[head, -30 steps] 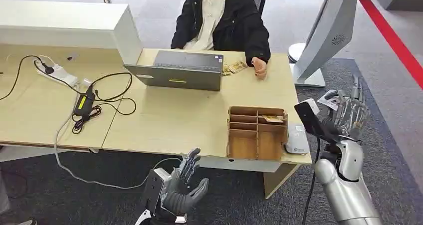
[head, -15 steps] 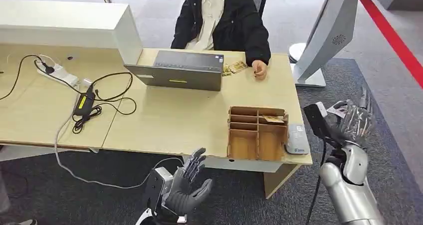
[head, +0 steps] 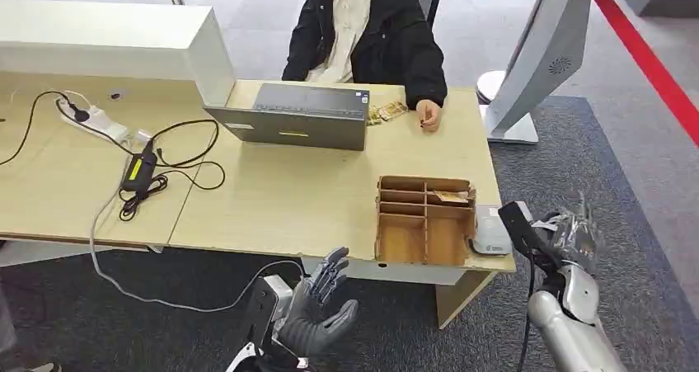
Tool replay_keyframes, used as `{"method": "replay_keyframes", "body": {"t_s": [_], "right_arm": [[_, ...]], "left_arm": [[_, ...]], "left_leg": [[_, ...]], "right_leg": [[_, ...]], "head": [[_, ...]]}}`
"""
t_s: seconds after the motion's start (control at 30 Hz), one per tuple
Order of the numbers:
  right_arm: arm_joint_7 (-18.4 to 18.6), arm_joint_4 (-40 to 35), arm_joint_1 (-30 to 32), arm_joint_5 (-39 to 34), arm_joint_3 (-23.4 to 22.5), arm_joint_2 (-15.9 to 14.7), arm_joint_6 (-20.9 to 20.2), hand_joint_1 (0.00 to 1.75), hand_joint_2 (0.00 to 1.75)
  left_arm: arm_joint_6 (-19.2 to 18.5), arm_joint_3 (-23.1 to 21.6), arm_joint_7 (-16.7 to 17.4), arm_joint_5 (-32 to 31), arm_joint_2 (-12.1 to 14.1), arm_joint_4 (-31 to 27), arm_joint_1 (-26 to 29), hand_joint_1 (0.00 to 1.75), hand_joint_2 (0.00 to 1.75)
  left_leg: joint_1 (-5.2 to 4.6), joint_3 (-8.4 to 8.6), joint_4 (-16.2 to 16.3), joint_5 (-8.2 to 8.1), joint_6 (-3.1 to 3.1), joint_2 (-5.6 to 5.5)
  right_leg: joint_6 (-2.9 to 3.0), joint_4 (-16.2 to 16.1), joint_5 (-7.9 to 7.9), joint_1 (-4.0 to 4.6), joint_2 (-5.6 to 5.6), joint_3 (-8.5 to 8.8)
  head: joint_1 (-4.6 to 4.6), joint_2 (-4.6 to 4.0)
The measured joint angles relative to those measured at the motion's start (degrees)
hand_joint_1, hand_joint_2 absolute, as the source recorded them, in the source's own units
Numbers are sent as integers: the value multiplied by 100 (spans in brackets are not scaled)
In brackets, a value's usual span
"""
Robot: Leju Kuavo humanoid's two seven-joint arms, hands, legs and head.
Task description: Pass the card to the sensor for recognition and then transmit it.
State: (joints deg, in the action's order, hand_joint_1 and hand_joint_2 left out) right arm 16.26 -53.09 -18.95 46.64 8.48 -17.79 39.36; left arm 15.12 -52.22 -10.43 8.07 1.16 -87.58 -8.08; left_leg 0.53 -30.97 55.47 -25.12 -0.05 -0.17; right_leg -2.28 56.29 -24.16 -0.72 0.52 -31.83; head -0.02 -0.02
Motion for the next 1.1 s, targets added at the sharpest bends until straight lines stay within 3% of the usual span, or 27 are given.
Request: {"method": "replay_keyframes", "body": {"t_s": [0.43,1.1], "right_arm": [[37,402,12,-53,164,-44,7,175,175],[-7,166,34,219,520,52,7,175,175]], "left_arm": [[74,-81,122,20,46,-68,-18,0,175],[57,-177,118,61,136,-151,-23,0,175]], "left_leg": [[0,0,0,0,0,0],[0,-1,-1,1,0,0]], "right_leg": [[0,1,0,0,0,1],[0,2,0,0,0,1]], "head": [[0,0],[0,0]]}}
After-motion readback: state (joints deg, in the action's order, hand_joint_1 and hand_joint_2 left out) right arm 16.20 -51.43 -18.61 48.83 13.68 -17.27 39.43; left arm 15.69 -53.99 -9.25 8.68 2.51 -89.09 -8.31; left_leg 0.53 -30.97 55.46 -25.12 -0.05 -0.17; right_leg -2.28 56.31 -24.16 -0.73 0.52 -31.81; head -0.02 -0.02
